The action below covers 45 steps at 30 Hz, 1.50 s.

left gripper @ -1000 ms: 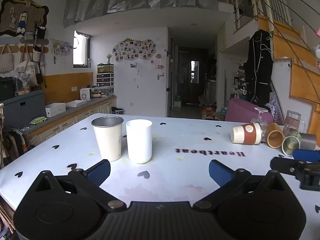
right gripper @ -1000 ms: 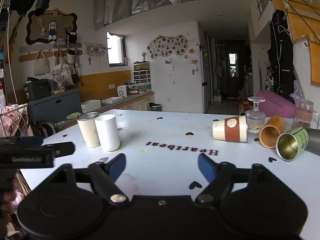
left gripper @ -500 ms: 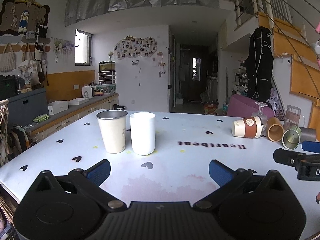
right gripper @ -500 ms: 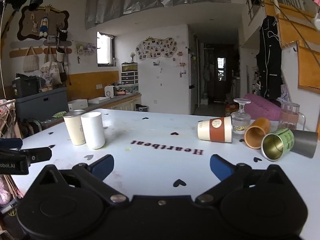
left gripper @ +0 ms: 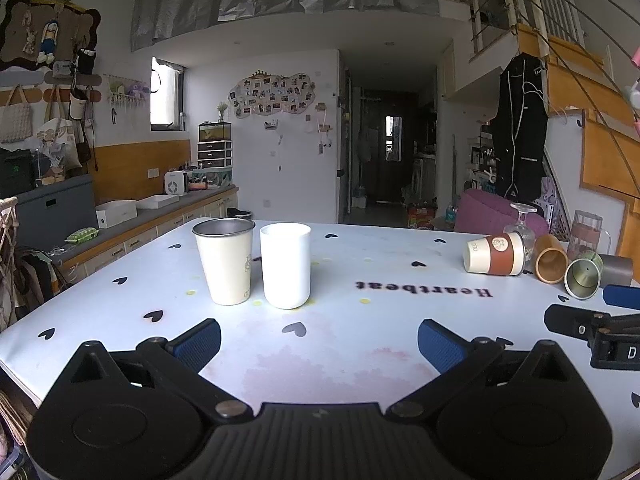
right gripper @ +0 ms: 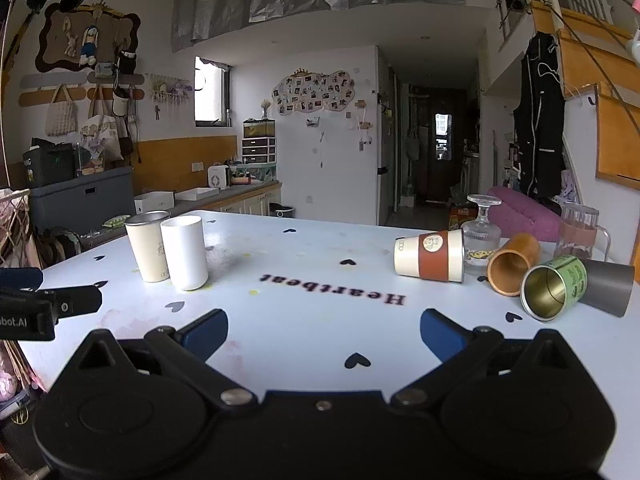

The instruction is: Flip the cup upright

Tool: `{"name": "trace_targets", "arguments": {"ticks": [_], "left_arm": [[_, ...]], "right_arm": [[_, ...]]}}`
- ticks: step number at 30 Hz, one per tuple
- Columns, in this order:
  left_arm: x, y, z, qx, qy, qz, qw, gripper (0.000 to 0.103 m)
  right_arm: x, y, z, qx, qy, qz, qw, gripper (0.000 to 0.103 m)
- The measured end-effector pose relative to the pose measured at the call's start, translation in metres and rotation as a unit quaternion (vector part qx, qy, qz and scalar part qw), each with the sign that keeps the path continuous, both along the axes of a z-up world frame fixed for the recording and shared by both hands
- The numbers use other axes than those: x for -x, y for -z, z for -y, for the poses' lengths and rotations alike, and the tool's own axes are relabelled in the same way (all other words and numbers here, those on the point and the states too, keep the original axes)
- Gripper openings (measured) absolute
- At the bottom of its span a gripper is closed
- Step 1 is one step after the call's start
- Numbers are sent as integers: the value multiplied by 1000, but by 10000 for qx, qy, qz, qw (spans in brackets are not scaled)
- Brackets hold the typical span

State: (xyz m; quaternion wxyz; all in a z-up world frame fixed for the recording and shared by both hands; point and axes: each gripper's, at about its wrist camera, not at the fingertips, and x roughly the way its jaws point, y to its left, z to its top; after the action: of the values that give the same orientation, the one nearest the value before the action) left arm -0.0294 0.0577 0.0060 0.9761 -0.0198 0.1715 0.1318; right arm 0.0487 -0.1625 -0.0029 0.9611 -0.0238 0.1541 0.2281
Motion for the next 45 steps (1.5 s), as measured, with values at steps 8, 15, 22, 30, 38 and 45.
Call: {"name": "trace_targets", "arguments": {"ticks": [8, 15, 22, 30, 38, 45], "left_arm": [[0, 0, 0, -3, -4, -2, 10000, 103], [0, 0, 0, -6, -5, -5, 10000, 103], [0, -1, 0, -5, -5, -2, 10000, 103], [0, -1, 0, -2, -6, -4, 10000, 103], [0, -1, 0, -3, -3, -6, 10000, 103], [0, -1, 0, -3, -2, -3, 10000, 103]], "right_arm": [[1, 0, 0, 12, -3, -13, 10000, 103], [1, 0, 0, 12, -5, -15, 10000, 103], [1, 0, 0, 12, -8, -16, 10000, 103], [2, 3, -1, 19, -40, -38, 10000, 103], [2, 3, -1, 18, -37, -39, 10000, 103], [2, 2, -1, 16, -40, -42, 10000, 103]]}}
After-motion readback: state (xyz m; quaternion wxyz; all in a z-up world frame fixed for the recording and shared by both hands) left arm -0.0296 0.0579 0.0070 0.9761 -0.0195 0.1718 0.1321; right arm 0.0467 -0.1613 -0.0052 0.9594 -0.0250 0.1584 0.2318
